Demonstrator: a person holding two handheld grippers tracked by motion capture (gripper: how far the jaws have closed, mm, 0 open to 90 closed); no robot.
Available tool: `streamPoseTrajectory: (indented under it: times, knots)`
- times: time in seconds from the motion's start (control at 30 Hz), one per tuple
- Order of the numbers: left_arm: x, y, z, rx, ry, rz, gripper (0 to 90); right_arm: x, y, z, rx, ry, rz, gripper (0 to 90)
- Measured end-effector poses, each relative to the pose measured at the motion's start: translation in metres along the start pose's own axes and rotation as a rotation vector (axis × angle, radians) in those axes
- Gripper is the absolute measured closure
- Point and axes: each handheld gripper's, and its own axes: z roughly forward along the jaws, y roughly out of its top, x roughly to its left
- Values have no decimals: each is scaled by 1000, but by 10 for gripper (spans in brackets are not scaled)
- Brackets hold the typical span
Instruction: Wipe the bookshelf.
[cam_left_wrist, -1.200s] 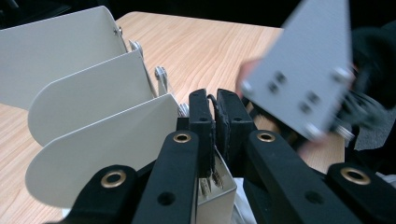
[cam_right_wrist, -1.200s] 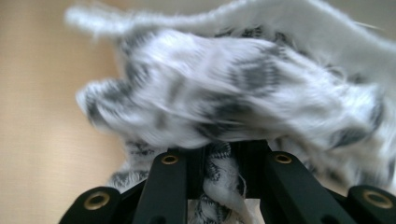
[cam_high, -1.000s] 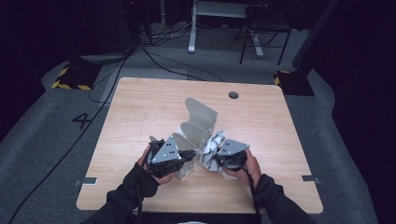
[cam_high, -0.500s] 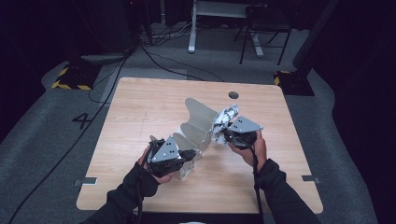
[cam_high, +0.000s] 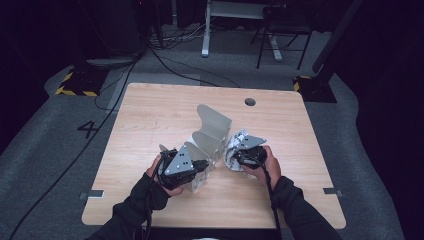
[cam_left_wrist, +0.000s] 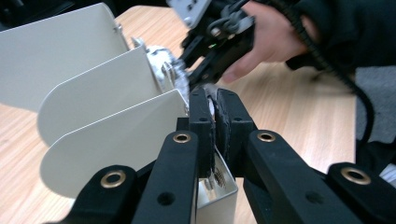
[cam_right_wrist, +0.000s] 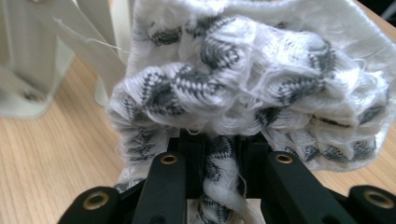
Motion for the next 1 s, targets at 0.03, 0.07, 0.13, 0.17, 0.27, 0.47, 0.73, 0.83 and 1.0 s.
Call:
streamPoseTrajectory:
  times: [0.03,0.07,0.13,0.17,0.27,0.47,0.73,0.83,1.0]
  knots:
    - [3,-1,-2,5,13,-7,857,-1,-1,-1,1,-2,4,761]
    - [6,-3,-4,8,19,-13,858,-2,-3,-4,2,1,12,761]
    - [11,-4,-7,16,36,-20,857,-5,-7,-9,-1,-4,15,761]
    - [14,-6,-9,18,43,-28,859,-6,-9,-11,2,-1,25,761]
    - [20,-7,-12,31,59,-36,857,-8,-12,-16,-2,-1,33,761]
    - [39,-13,-21,53,89,-67,856,-10,-21,-30,-2,-4,49,760]
    - [56,-17,-29,72,127,-102,832,-9,-30,-40,2,5,63,760]
    - [53,-13,-31,32,98,-106,788,-10,-30,-41,7,4,61,760]
    - [48,-4,-26,48,105,-129,640,-8,-30,-40,17,4,59,758]
